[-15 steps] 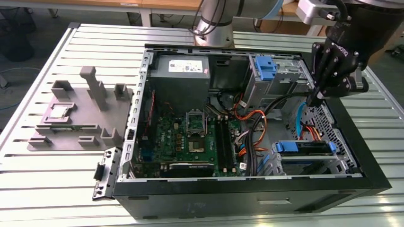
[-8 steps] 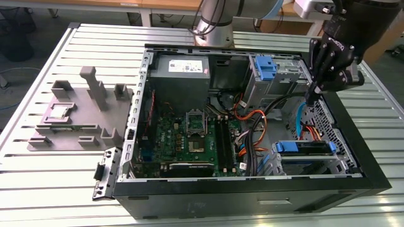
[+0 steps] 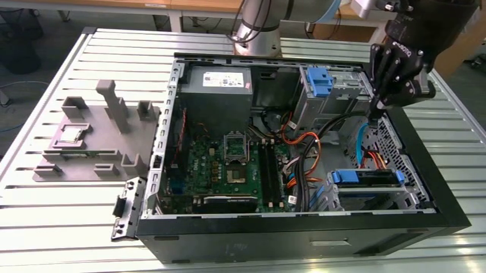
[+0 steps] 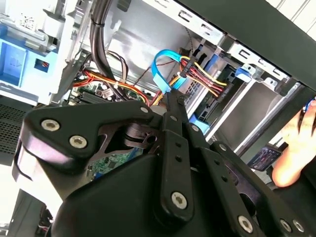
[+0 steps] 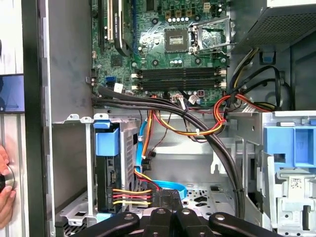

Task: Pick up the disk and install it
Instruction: 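Insert the second disk wire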

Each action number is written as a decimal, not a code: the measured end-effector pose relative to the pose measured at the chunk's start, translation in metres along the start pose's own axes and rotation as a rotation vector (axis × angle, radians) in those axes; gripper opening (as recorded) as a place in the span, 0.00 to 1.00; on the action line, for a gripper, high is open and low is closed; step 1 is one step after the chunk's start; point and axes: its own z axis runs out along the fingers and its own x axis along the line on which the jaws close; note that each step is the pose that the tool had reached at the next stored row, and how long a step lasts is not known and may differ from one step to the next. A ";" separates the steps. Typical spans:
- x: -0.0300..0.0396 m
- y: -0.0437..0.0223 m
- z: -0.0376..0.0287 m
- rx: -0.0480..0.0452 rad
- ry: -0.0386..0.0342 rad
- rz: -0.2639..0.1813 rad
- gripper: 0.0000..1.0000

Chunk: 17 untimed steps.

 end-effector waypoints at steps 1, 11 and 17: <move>-0.0011 0.0000 0.0001 -0.0008 0.0003 0.000 0.10; -0.0037 0.0001 0.0070 0.0010 0.0587 -0.001 0.30; -0.0056 0.0002 0.0092 0.0018 0.0839 -0.001 0.30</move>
